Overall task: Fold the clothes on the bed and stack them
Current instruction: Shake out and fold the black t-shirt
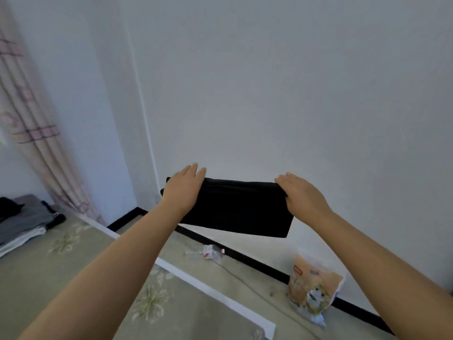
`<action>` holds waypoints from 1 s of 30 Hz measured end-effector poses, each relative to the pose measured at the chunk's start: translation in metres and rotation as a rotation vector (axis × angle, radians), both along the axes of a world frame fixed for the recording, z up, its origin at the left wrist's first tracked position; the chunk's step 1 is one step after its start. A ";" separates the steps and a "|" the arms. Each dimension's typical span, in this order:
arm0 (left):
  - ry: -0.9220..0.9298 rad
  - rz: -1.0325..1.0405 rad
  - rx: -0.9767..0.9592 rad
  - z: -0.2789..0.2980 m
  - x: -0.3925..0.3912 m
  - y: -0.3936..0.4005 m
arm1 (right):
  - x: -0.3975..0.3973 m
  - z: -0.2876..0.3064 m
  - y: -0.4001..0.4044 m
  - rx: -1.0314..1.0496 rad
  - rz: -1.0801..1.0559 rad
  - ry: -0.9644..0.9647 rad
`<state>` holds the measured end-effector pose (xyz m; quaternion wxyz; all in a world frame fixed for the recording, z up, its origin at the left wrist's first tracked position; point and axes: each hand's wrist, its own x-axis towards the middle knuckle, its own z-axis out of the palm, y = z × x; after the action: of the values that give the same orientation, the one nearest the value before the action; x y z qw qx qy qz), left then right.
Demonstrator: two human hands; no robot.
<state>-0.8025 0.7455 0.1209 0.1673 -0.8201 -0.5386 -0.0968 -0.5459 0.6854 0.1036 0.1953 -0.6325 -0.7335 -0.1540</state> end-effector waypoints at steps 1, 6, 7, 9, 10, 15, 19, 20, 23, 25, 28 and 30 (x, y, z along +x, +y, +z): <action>0.001 0.000 0.009 -0.001 0.013 0.016 | 0.014 0.000 0.018 -0.002 0.007 -0.005; -0.016 0.071 0.026 -0.004 0.073 0.094 | 0.077 -0.003 0.118 0.019 0.088 -0.010; -0.019 0.098 0.026 -0.005 0.084 0.111 | 0.089 -0.003 0.140 0.030 0.117 -0.003; -0.028 0.167 0.019 -0.007 0.105 0.142 | 0.112 -0.004 0.184 0.029 0.190 0.008; -0.027 0.203 0.024 -0.009 0.115 0.158 | 0.123 -0.005 0.206 0.028 0.225 0.007; 0.015 0.339 0.013 -0.022 0.139 0.232 | 0.152 -0.017 0.310 -0.003 0.366 -0.029; 0.040 0.457 -0.037 -0.021 0.131 0.262 | 0.133 -0.023 0.369 -0.068 0.466 -0.010; 0.034 0.488 -0.041 -0.020 0.125 0.266 | 0.124 -0.023 0.381 -0.085 0.491 0.005; 0.015 0.608 -0.072 -0.021 0.098 0.277 | 0.088 -0.025 0.419 -0.113 0.589 0.029; 0.004 0.677 -0.071 -0.023 0.073 0.284 | 0.061 -0.026 0.443 -0.106 0.665 0.013; 0.023 0.739 -0.017 -0.028 0.034 0.297 | 0.015 -0.027 0.479 -0.078 0.778 -0.039; 0.029 0.797 -0.009 -0.035 0.005 0.309 | -0.020 -0.023 0.505 -0.076 0.837 -0.085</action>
<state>-0.7975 1.0543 0.0857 0.1958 -0.5488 -0.8126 -0.0104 -0.5663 1.1906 0.0803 0.1870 -0.2800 -0.9397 -0.0599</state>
